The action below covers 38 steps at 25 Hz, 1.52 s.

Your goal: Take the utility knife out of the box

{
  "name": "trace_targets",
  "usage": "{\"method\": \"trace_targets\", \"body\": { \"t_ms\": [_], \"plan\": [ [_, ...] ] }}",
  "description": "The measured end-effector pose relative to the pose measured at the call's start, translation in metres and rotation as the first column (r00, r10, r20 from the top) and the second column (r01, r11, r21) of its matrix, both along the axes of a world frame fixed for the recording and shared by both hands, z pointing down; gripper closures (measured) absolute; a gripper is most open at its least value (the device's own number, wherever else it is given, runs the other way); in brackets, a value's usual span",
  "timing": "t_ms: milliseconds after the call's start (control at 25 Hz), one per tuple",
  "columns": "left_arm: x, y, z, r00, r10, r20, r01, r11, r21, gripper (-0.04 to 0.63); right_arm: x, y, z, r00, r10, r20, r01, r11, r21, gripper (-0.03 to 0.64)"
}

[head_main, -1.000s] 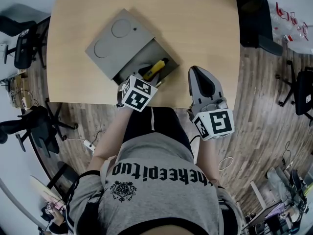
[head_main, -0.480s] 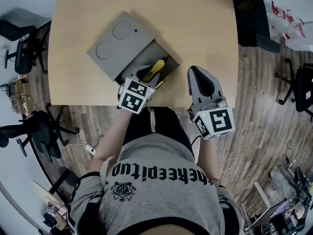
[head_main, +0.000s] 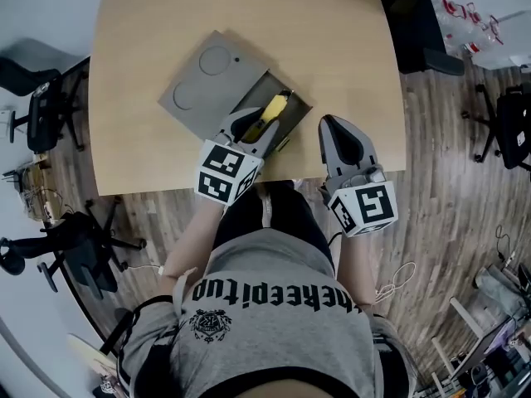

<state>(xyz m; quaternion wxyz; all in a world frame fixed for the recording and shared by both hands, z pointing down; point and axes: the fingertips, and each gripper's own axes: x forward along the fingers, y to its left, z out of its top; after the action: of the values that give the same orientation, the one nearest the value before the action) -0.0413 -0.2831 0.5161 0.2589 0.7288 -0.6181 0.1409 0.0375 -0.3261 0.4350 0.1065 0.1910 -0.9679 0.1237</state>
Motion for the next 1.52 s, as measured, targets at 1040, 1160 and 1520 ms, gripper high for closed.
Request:
{"method": "trace_targets", "body": {
  "t_ms": [1040, 1160, 1520],
  "plan": [
    [-0.005, 0.067, -0.127, 0.981, 0.193, 0.001, -0.182, 0.923, 0.34, 0.465, 0.005, 0.086, -0.06, 0.972, 0.234, 0.039, -0.237, 0.961, 0.143, 0.611],
    [-0.003, 0.076, -0.136, 0.977, 0.215, -0.006, -0.198, 0.911, 0.363, 0.465, 0.006, 0.096, -0.066, 0.967, 0.252, 0.048, -0.256, 0.954, 0.155, 0.611],
    [-0.003, 0.103, -0.16, 0.966, 0.256, -0.023, -0.221, 0.873, 0.435, 0.465, 0.005, 0.129, -0.085, 0.956, 0.286, 0.069, -0.294, 0.934, 0.203, 0.611]
  ]
}}
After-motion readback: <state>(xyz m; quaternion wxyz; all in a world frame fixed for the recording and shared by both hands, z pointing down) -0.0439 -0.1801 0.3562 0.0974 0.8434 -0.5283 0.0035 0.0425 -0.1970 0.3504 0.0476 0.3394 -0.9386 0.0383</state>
